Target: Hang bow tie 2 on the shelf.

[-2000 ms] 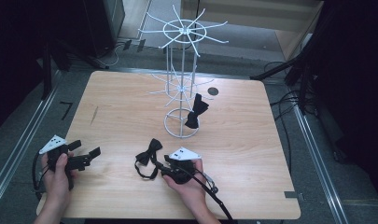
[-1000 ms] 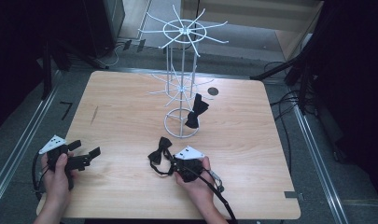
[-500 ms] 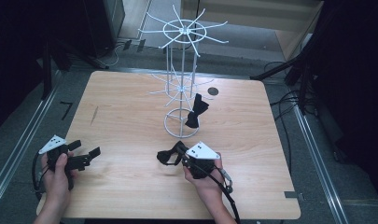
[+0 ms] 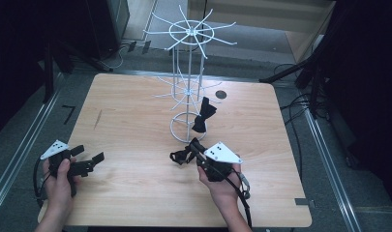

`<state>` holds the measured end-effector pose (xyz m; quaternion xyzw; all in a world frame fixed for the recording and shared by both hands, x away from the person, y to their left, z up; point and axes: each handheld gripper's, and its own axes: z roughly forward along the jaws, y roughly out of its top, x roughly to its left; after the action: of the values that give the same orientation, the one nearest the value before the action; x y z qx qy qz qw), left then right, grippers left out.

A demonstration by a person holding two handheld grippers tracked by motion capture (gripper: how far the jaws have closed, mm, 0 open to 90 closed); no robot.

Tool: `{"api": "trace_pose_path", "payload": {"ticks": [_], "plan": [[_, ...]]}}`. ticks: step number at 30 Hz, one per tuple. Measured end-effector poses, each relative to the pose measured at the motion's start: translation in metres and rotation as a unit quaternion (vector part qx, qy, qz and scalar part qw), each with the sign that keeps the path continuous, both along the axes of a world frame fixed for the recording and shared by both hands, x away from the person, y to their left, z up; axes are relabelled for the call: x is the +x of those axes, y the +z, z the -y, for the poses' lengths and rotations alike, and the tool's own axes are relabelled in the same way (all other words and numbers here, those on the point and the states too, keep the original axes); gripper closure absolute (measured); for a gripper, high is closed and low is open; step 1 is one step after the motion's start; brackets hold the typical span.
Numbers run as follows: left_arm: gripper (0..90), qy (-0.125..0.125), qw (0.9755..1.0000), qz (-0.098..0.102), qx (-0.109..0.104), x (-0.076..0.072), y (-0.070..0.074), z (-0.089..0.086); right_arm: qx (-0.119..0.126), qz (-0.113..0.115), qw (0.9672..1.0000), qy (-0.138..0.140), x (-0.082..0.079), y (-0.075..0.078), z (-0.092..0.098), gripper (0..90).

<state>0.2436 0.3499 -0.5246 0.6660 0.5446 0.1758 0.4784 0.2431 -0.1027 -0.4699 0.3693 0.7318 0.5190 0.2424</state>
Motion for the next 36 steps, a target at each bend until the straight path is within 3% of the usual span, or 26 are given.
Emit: {"api": "trace_pose_path", "payload": {"ticks": [22,36], "plan": [[0.0,0.0,1.0,0.001,0.0,0.0,0.0,0.0,0.033,0.024,0.9991,-0.015,0.001,0.033,0.018,82.4],[0.0,0.002,1.0,0.001,-0.001,0.0,0.0,0.0,0.046,0.034,0.9977,-0.035,0.005,0.052,0.018,82.5]]}}
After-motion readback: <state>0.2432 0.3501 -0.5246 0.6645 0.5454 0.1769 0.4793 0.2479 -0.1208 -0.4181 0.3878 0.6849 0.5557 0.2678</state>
